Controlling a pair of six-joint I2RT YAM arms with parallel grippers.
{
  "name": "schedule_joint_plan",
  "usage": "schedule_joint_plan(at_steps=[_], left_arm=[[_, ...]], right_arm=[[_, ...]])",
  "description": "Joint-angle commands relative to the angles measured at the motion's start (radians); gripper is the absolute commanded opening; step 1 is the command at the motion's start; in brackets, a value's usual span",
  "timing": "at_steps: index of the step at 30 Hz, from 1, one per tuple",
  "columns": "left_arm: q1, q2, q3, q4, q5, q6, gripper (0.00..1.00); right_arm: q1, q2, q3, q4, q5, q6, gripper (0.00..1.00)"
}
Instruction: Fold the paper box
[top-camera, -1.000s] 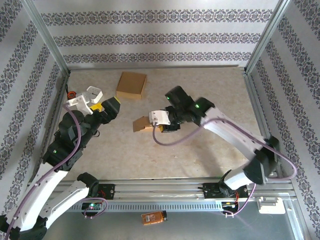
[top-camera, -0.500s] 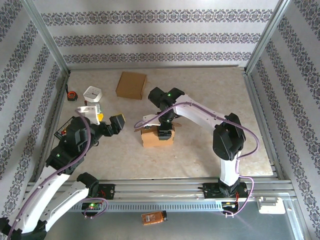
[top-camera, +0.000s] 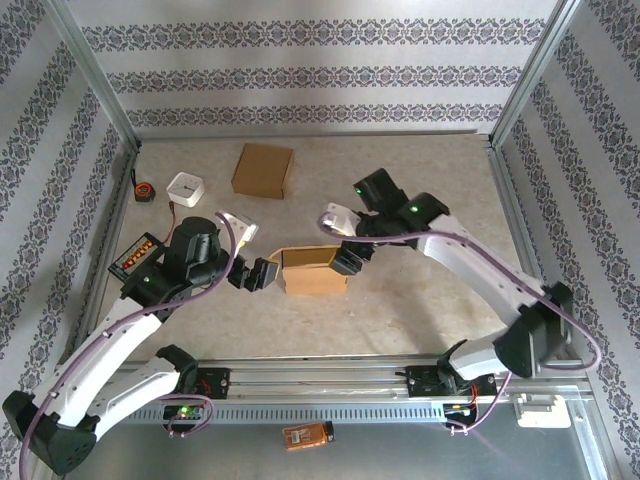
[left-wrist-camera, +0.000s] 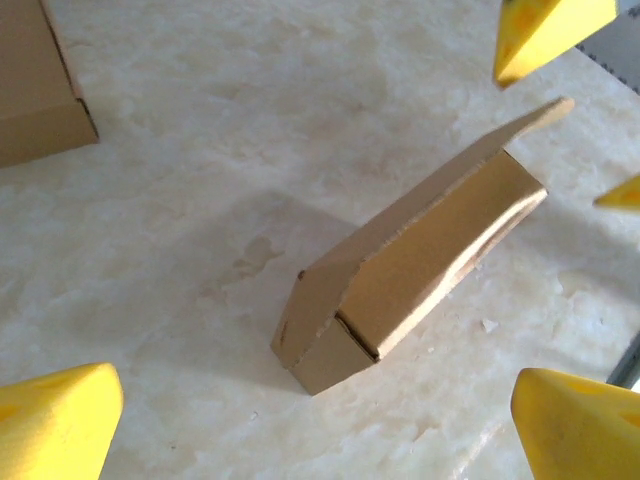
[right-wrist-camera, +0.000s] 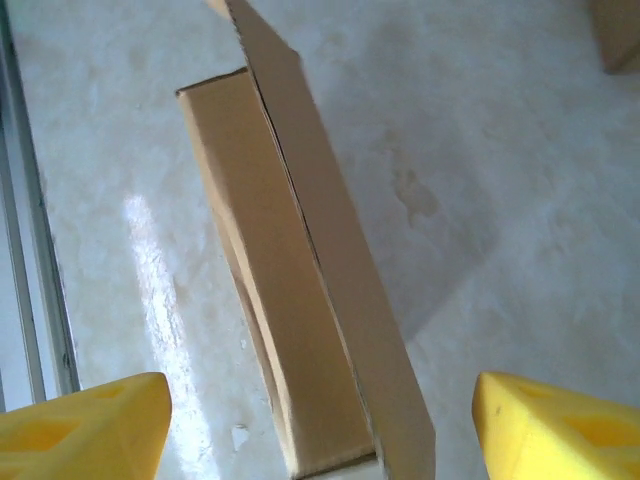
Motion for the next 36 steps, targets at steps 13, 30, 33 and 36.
schedule_joint_plan(at_steps=[13, 30, 33, 36], left_arm=[[-0.029, 0.05, 0.054, -0.081, -0.053, 0.086, 0.98], [-0.041, 0.196, 0.101, -0.078, -0.151, 0.007, 0.86], [-0.042, 0.194, 0.084, -0.047, -0.166, 0.011, 0.8], [-0.041, 0.188, 0.066, -0.017, -0.176, 0.012, 0.7]], right_arm=[[-0.088, -0.165, -0.217, 0.116, 0.017, 0.346, 0.41], [-0.059, -0.121, -0.176, 0.124, 0.064, 0.295, 0.13], [-0.059, -0.121, -0.171, 0.121, 0.064, 0.299, 0.13], [-0.059, -0.127, -0.169, 0.115, 0.064, 0.301, 0.12]])
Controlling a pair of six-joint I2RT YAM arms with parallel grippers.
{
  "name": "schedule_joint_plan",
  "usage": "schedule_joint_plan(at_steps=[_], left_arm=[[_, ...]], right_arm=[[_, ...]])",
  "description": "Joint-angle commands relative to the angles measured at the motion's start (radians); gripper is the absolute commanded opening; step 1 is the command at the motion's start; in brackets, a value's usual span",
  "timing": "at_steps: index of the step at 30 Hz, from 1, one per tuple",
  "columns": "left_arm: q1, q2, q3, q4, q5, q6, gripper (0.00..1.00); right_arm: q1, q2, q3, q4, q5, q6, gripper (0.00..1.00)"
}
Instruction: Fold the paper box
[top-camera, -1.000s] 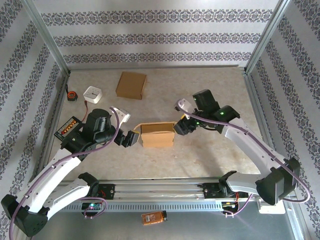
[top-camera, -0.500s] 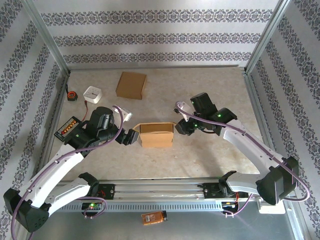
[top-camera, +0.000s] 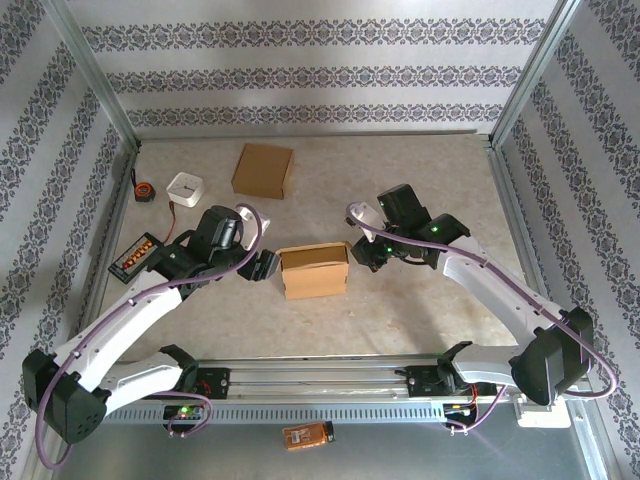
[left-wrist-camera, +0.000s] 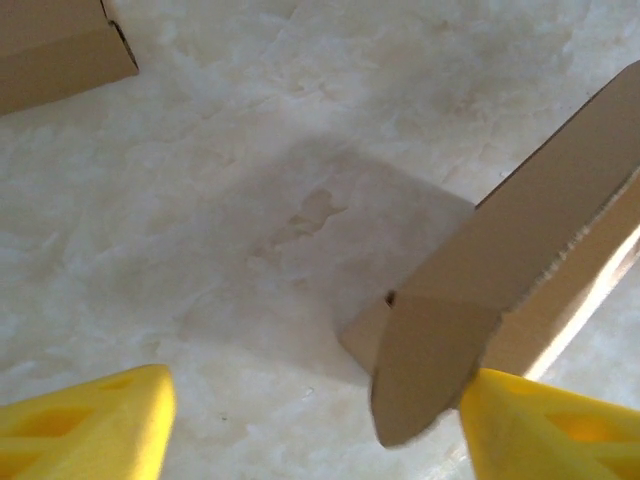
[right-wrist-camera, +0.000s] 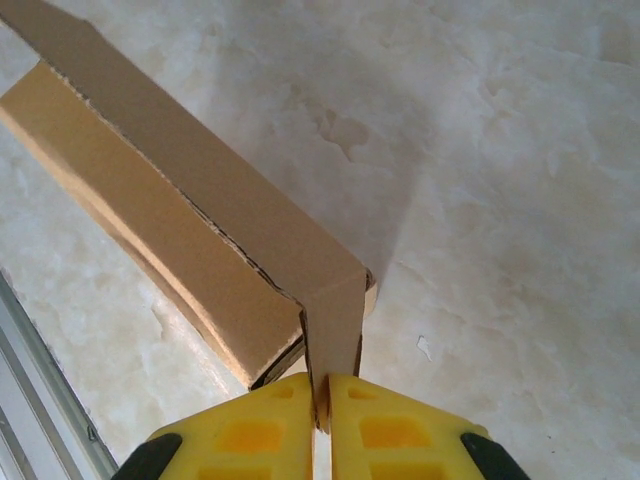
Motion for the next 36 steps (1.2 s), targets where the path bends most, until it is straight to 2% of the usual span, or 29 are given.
schedule_joint_plan(at_steps=[1, 4, 7, 11, 14, 19, 23, 25, 26, 29, 36], left_arm=[[-0.013, -0.013, -0.006, 0.031, -0.036, -0.001, 0.65], [-0.013, -0.014, -0.008, 0.045, -0.01, -0.002, 0.58], [-0.013, -0.011, -0.009, 0.057, 0.07, 0.005, 0.58], [-0.013, -0.001, -0.015, 0.058, 0.085, -0.008, 0.67], [-0.013, 0.005, -0.022, 0.063, 0.067, -0.012, 0.67], [-0.013, 0.046, -0.009, 0.07, 0.079, -0.01, 0.57], [-0.013, 0.068, 0.004, 0.083, 0.091, -0.02, 0.37], [-0.013, 0.07, 0.008, 0.108, 0.064, -0.068, 0.24], [-0.015, 0.071, 0.011, 0.123, 0.063, -0.099, 0.21], [-0.014, 0.074, 0.006, 0.17, 0.08, -0.167, 0.15], [-0.013, 0.093, -0.001, 0.18, 0.127, -0.254, 0.11]], right_arm=[[0.014, -0.003, 0.031, -0.008, 0.015, -0.005, 0.12], [0.014, -0.009, 0.034, -0.009, 0.016, -0.003, 0.12], [0.014, -0.01, 0.037, -0.004, 0.012, 0.005, 0.12], [0.015, -0.005, 0.041, -0.005, 0.011, 0.01, 0.12], [0.018, -0.004, 0.045, -0.004, 0.008, 0.012, 0.12], [0.018, 0.004, 0.05, -0.004, 0.013, 0.014, 0.13], [0.02, 0.012, 0.056, -0.004, 0.021, 0.028, 0.12], [0.024, 0.016, 0.066, -0.01, 0.025, 0.056, 0.13], [0.027, 0.019, 0.071, -0.012, 0.03, 0.082, 0.13], [0.029, 0.037, 0.087, -0.016, 0.047, 0.197, 0.11], [0.028, 0.071, 0.119, -0.018, 0.007, 0.431, 0.08]])
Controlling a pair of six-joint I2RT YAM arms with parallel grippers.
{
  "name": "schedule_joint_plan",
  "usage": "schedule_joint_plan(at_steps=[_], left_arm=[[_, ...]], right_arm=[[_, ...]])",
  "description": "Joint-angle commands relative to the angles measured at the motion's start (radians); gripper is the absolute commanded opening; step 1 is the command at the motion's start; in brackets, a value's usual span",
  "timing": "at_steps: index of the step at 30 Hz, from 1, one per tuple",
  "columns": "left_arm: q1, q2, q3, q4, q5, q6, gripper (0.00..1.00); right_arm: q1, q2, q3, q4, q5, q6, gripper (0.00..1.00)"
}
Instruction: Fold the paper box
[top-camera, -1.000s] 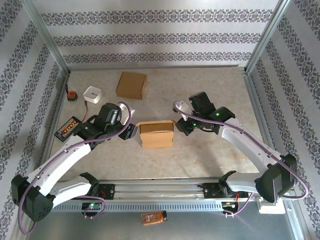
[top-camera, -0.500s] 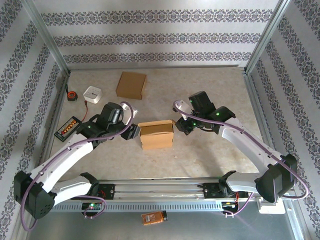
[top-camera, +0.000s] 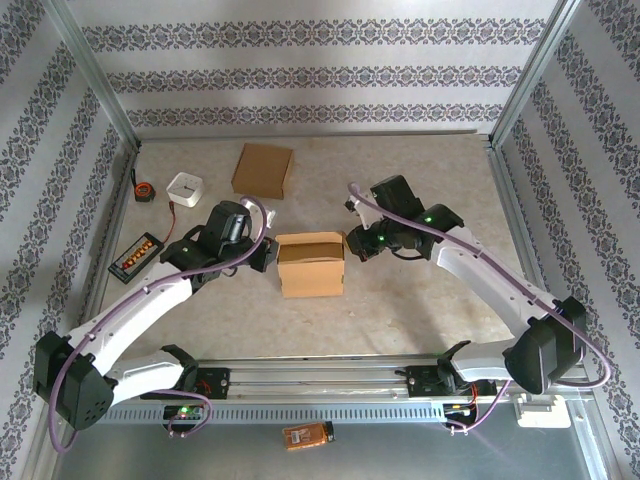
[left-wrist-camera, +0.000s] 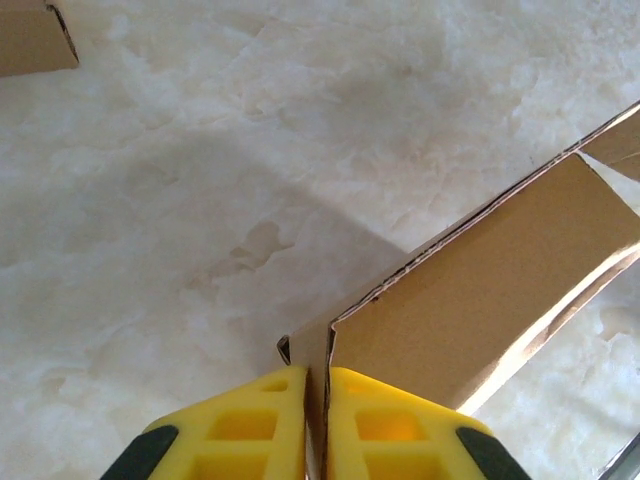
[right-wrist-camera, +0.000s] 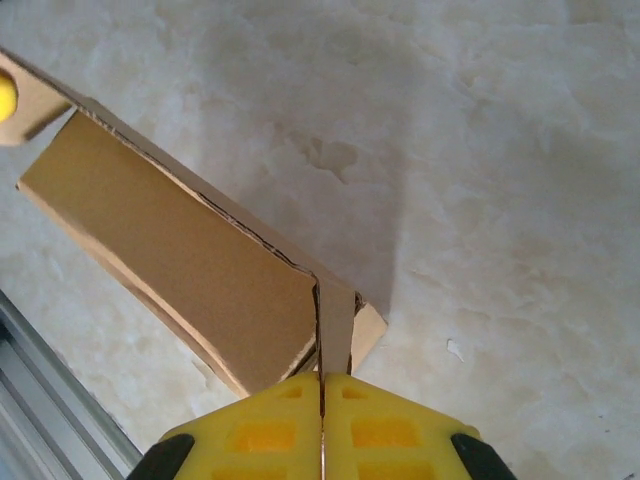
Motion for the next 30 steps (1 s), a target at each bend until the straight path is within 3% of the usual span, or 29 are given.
schedule_joint_plan(at_steps=[1, 11, 30], left_arm=[[-0.014, 0.005, 0.004, 0.041, 0.036, -0.073, 0.09], [-0.013, -0.009, -0.013, 0.1, 0.05, -0.122, 0.01], [-0.014, -0.046, -0.023, 0.1, 0.003, -0.122, 0.0]], right_arm=[[0.009, 0.002, 0.023, 0.008, -0.036, 0.172, 0.08], [0.013, 0.006, 0.023, 0.025, -0.056, 0.307, 0.08], [0.039, 0.018, -0.02, 0.027, -0.05, 0.414, 0.08]])
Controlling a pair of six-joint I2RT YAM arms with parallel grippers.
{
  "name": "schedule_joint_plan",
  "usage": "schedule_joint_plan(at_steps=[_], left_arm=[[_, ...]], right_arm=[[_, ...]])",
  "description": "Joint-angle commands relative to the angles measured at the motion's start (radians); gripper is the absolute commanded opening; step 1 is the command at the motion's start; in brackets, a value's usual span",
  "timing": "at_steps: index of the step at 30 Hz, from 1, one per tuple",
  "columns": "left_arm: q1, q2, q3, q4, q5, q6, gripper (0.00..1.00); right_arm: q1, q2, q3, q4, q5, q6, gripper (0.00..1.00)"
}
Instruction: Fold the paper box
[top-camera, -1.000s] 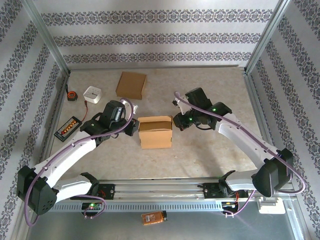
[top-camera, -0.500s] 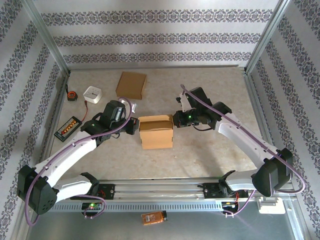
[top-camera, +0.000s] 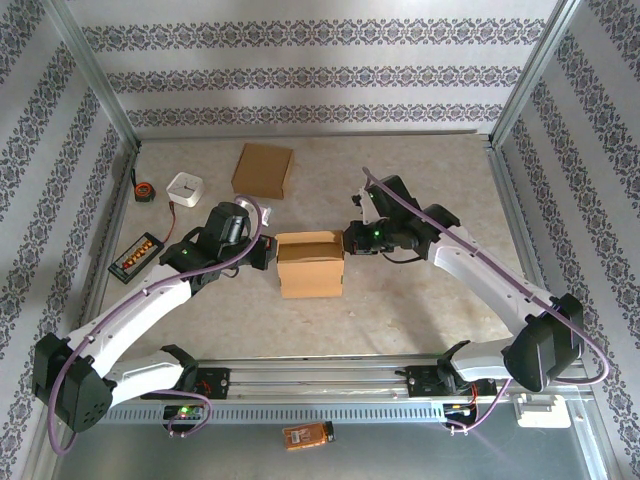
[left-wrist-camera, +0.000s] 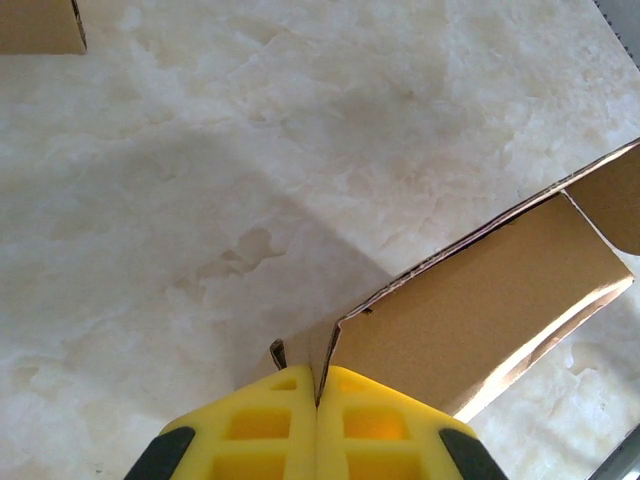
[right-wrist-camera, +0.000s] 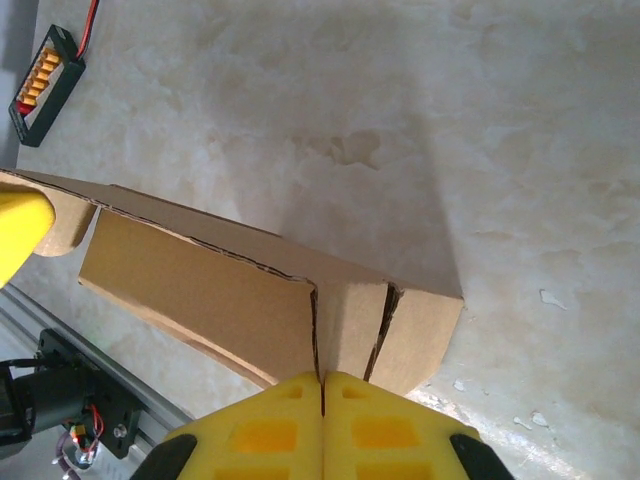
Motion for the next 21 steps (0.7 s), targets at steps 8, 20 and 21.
schedule_joint_plan(at_steps=[8, 20, 21], left_arm=[[-0.013, -0.022, -0.002, 0.065, 0.003, -0.023, 0.0], [-0.013, -0.024, 0.008, 0.076, 0.001, -0.064, 0.0], [-0.014, -0.024, 0.012, 0.081, 0.002, -0.093, 0.0]], right_arm=[[0.043, 0.024, -0.018, 0.006, -0.001, 0.042, 0.09], [0.07, 0.02, -0.047, 0.002, 0.037, 0.023, 0.08], [0.07, 0.018, -0.051, 0.0, 0.043, 0.018, 0.08]])
